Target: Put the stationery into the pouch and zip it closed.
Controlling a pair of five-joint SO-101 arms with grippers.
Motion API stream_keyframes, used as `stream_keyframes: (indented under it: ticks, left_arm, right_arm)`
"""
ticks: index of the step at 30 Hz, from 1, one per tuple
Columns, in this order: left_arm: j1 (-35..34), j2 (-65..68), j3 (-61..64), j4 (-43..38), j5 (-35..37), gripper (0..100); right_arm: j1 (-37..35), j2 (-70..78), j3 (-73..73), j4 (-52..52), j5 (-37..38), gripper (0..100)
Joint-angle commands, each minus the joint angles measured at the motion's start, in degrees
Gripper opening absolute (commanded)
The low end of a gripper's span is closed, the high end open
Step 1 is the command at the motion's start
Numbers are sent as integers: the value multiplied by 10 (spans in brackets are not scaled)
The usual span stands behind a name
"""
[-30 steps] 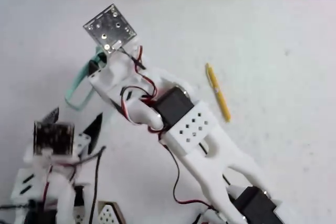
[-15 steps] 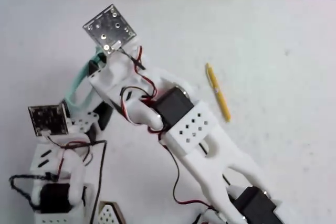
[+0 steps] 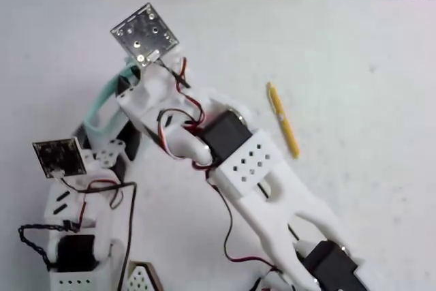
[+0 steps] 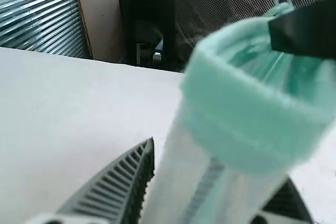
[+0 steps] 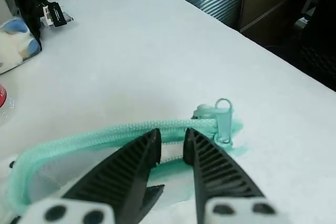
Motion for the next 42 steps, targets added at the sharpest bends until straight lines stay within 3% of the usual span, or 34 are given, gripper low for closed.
stream_keyframes:
  ticks: [1,5,8,15,22,27,33,37,42]
  left_arm:
    - [7,1,3,18,11,176]
    - [7,1,3,18,11,173]
    - [6,1,3,18,11,173]
    - [7,1,6,16,10,173]
    - [7,1,6,16,10,173]
    - [9,1,7,16,10,173]
    - [9,1,5,15,10,185]
    - [7,1,7,19,10,264]
    - [8,1,8,19,10,267]
  right_arm:
    - [1,-4,-6,1,4,85]
    - [1,-5,-28,10,4,163]
    - [17,-20,-122,74,4,254]
    - [92,-63,-354,240,5,269]
    - [167,-6,-206,318,127,251]
    - [193,77,-49,284,246,159]
    - [218,198,26,170,264,211]
    - [203,260,25,121,264,230]
    - [175,319,25,85,280,219]
